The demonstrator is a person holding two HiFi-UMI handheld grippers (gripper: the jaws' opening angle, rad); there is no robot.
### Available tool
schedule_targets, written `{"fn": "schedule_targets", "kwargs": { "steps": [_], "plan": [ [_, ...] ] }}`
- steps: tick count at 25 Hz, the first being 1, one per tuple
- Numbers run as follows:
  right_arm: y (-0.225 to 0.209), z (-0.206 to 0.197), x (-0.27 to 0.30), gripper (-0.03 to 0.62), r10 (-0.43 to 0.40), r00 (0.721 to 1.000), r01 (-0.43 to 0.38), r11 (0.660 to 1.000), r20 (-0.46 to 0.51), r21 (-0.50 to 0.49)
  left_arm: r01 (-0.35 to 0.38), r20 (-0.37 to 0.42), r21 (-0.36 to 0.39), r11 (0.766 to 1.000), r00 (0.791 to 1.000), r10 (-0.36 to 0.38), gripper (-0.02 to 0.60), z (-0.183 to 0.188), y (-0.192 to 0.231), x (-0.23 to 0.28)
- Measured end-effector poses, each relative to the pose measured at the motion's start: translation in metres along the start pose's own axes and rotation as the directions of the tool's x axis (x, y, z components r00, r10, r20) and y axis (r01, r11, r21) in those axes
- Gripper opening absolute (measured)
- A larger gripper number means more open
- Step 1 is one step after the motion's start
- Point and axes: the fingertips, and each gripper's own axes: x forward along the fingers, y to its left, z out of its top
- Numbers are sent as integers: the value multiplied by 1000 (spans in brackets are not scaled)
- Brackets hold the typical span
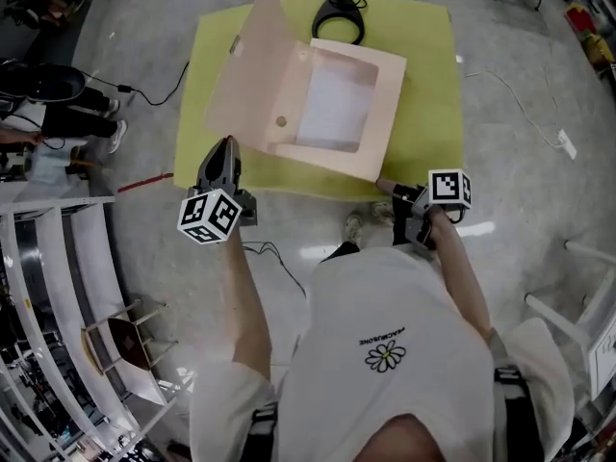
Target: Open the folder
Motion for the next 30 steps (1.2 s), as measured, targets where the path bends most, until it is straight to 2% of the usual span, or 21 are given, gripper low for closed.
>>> {"fn": "schedule_targets", "kwargs": {
  "steps": [3,7,10,13,17,20,25,28,30],
  "plan": [
    [2,1,1,72,-21,1000,21,999,-20,-35,-75,12,-101,992,997,76,12,-4,28,-1],
    [5,3,1,72,-51,998,48,995,-37,-83,-191,-2,-201,961,981,195,12,-18,63,3],
    [4,3,4,72,-66,997,61,993,-45,-105,-270,-33,-241,932,962,271,12,-33,87,2],
    [5,2,3,72,-79,996,73,991,-47,-114,-350,-82,-250,903,937,340,12,-45,107,-1],
    [9,5,-2,72,-85,996,81,990,-37,-115,-455,-164,-267,850,890,425,13,-57,131,-2],
    [8,8,-4,72,-102,994,97,987,-30,-126,-523,-238,-242,817,848,473,14,-76,145,-3],
    [8,16,-2,66,-183,983,176,957,-9,-229,-610,-372,-224,760,774,512,15,-115,167,-6],
    [7,20,-2,61,-227,974,214,929,-10,-301,-645,-411,-125,754,726,552,28,-128,168,-7],
    [8,21,-3,61,-232,973,216,925,-13,-313,-660,-424,-49,750,694,582,34,-132,167,-6]
  ]
}}
